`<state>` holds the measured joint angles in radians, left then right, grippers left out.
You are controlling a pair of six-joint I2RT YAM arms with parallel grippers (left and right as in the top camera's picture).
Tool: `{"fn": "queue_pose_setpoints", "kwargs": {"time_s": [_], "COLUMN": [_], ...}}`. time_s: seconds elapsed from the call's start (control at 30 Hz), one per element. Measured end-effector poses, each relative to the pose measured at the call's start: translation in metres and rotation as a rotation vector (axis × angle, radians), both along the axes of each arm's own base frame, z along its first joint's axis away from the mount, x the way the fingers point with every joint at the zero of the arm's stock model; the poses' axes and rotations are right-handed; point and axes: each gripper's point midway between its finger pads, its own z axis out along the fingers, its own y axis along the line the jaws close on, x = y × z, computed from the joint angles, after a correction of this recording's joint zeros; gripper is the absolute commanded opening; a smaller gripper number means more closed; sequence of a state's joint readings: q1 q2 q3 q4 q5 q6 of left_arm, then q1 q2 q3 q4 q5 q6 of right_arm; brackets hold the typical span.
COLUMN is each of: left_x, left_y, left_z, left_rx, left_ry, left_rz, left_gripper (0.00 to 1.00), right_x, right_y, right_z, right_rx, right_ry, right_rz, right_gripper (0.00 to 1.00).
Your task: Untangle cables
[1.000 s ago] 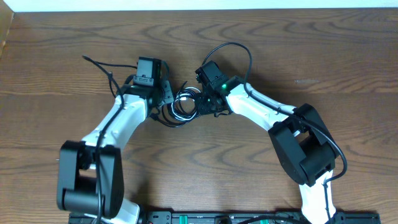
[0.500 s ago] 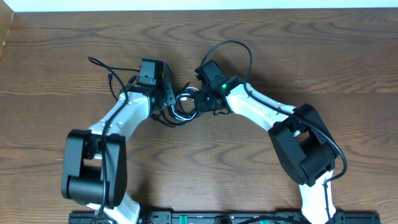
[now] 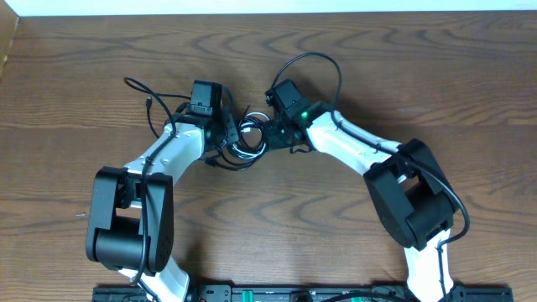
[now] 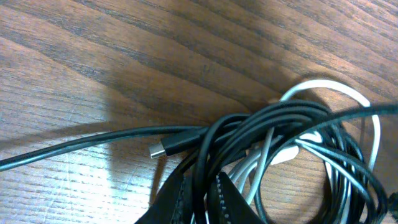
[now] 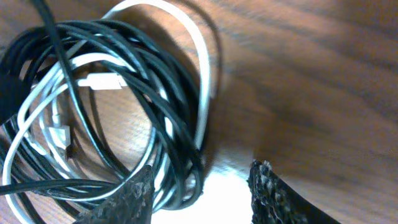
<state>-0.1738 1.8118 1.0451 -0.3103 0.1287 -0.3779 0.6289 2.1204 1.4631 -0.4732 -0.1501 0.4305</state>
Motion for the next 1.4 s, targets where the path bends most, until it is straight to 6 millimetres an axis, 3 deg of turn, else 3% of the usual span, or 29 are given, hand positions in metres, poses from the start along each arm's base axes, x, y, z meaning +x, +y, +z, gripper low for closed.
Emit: {"fn": "queue_pose_setpoints", "kwargs": {"time_s": [0.27,0.4,0.47,0.83,1.17,1.4], "left_x": [-0.001,-0.001,-0.001,-0.001,-0.001,-0.002], "left_y": [-0.006,-0.009,-0.009,-0.009,-0.01,-0.011], "left_z": [0.001,0.001,0.001,0.001,0.001,0.001], "left_rx": [-0.033,-0.052,-0.052,-0.052,-0.055,-0.062], "left_ry": [0.004,0.007,0.007,0.006,0.007,0.007], "left_rz": [-0.013,-0.021,-0.021,-0.021,-0.023,-0.025], "left_gripper": [0.14,0.14,0.14,0.14,0.14,0.13], "right_x": [0.014,0.011,0.01,0.003,0.009,0.007], "right_y": [-0.022,-0.018,-0.016,-0.006,-0.005,-0.007], "right_z": [0.004,0.005,0.004,0.002,0.003,0.002], "right_rx": [0.049,0.054,0.05,-0.04,-0.054,-0.066], "right_ry": [0.035,0.035,0.03,-0.036,-0.074,-0.062], "right_rz": [-0.03,-0.005,0.007,0.027,0.018,0.018], "right_gripper": [0.4,0.24,0.22,0.38,0.18,0.23]}}
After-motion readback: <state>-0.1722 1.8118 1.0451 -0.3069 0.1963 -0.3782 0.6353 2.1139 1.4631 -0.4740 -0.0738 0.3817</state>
